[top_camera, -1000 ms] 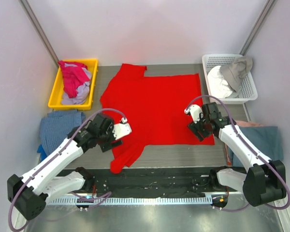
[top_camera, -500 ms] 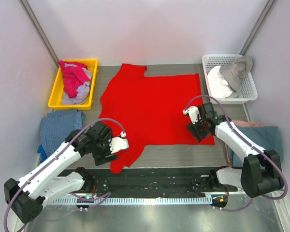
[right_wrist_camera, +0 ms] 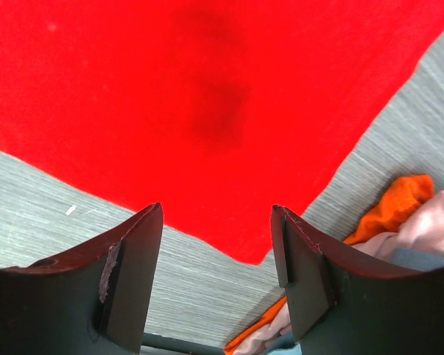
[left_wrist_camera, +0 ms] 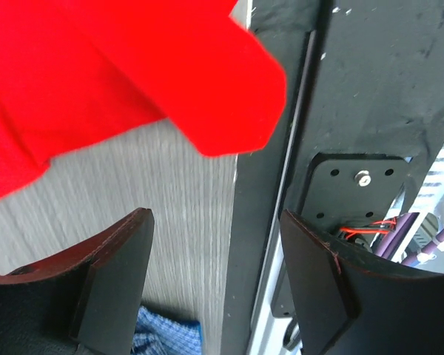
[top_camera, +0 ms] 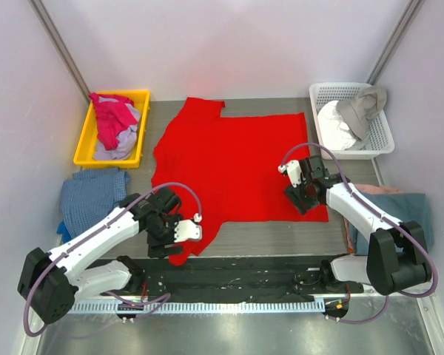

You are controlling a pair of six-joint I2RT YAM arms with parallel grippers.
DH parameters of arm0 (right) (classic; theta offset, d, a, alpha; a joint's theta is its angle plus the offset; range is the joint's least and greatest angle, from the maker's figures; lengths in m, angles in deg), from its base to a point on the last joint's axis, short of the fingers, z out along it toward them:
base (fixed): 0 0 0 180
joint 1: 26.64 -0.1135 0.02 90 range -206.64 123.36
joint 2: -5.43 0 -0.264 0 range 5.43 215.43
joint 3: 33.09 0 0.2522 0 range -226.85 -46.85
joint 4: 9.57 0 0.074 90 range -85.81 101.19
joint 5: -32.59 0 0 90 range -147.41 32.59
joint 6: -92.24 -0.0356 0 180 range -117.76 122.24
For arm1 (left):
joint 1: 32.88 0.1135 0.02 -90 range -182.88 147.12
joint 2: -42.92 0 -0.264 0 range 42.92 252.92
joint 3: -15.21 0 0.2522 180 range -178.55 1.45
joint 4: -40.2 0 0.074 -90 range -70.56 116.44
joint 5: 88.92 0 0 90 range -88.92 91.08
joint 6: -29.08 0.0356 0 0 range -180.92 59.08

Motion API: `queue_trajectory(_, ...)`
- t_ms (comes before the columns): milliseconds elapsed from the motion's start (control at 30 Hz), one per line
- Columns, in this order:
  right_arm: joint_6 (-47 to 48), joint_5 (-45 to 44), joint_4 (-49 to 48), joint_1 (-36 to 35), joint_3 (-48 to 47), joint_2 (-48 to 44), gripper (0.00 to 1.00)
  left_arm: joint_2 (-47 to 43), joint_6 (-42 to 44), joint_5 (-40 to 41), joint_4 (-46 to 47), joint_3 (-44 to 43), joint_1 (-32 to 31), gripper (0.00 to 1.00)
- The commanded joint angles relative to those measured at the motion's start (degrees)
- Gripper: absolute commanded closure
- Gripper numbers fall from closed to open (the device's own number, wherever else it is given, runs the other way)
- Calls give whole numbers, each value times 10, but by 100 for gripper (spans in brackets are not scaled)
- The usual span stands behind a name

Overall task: Fold and stack the t-shirts
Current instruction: Grap the side of the flattened tshirt closest away from the robot with both arms

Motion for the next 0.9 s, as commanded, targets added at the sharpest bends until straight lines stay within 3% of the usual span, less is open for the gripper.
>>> queue_trajectory(0,-14,-19,-10,-7,-30,-10,33,21,46,-52,33,8,-7,26)
queue_trajectory(200,-23,-27,-11,-11,-27,-10,33,83,28,-61,63,10,-36,25)
queue_trajectory(600,-26,-23,-10,-15,-23,-16,33,112,-17,-40,165,33,-44,26)
queue_trajectory(867,-26,-19,-10,-17,-17,-25,33,139,-39,-10,180,43,-50,41)
